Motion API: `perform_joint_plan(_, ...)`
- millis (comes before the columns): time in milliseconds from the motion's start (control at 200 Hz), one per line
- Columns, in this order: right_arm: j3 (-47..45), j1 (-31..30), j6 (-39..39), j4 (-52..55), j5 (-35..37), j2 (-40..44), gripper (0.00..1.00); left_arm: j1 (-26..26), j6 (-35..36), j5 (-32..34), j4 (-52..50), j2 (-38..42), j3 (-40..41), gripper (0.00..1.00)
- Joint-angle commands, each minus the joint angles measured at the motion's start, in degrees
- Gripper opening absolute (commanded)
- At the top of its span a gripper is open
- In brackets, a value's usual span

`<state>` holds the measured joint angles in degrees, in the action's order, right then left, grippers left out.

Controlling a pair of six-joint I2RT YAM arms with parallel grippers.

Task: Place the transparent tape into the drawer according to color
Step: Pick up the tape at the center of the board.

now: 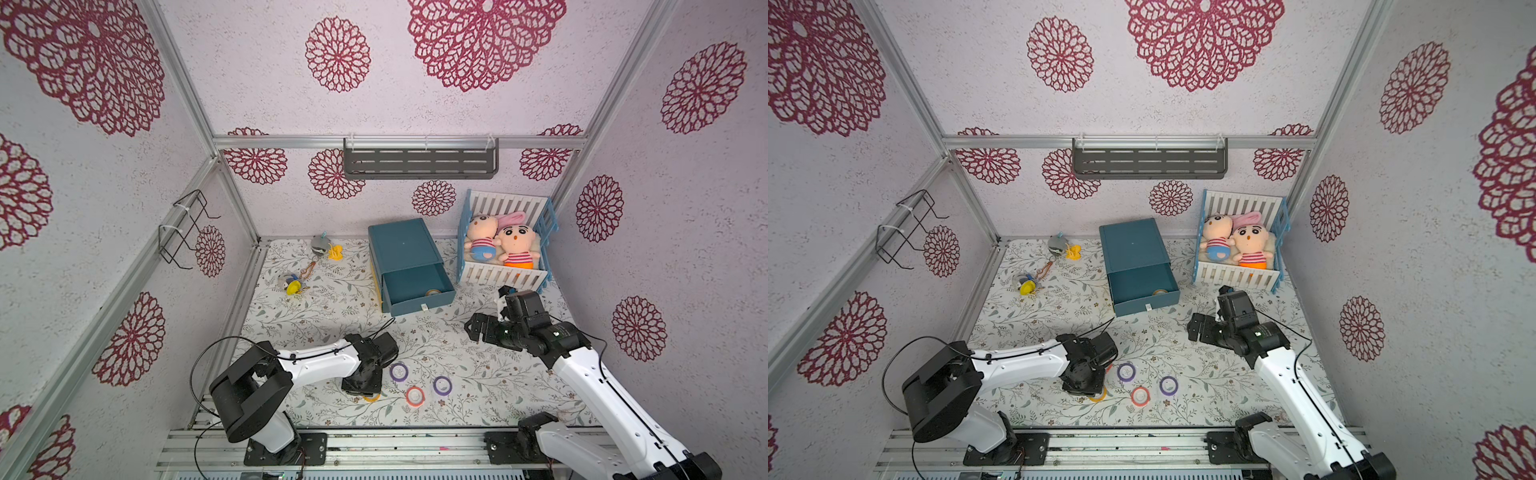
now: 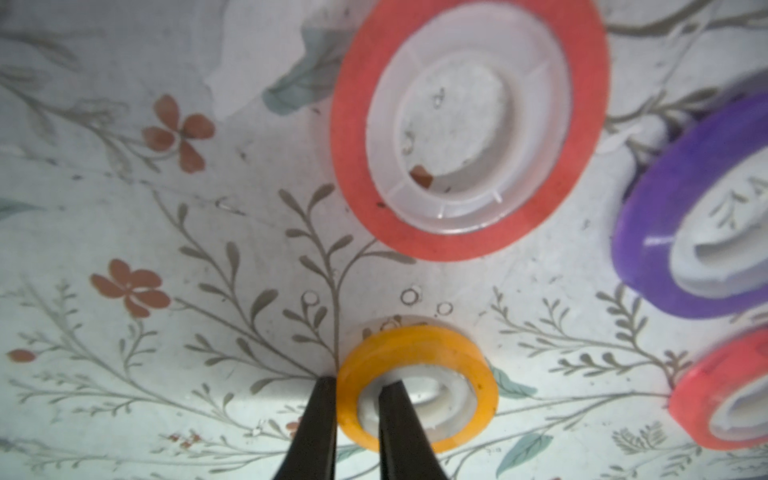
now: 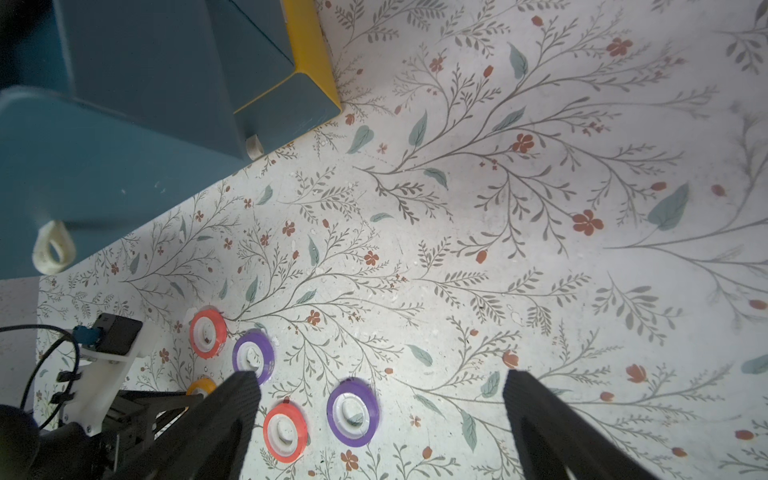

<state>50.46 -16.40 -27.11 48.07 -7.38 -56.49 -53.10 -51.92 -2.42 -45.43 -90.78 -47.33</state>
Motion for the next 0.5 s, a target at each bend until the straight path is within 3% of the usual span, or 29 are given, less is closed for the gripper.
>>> perform_joint_plan(0,0.11,0.35,0.62,-0.61,-0.09,1.03,0.99,-1.21,-0.1,-4.26,8.7,-4.14,3.39,0.09)
perform_joint_plan(110,0.01,0.35,0.5,-0.78,-0.09,1.1,0.99,-1.22,-0.2,-4.09,8.44,-3.82,3.56,0.0)
perform_joint_plan(495,-1.02,0.36,0.29,-2.17,-0.77,0.52,0.99,-1.15,0.59,-0.7,1.39,0.91,0.82,0.0)
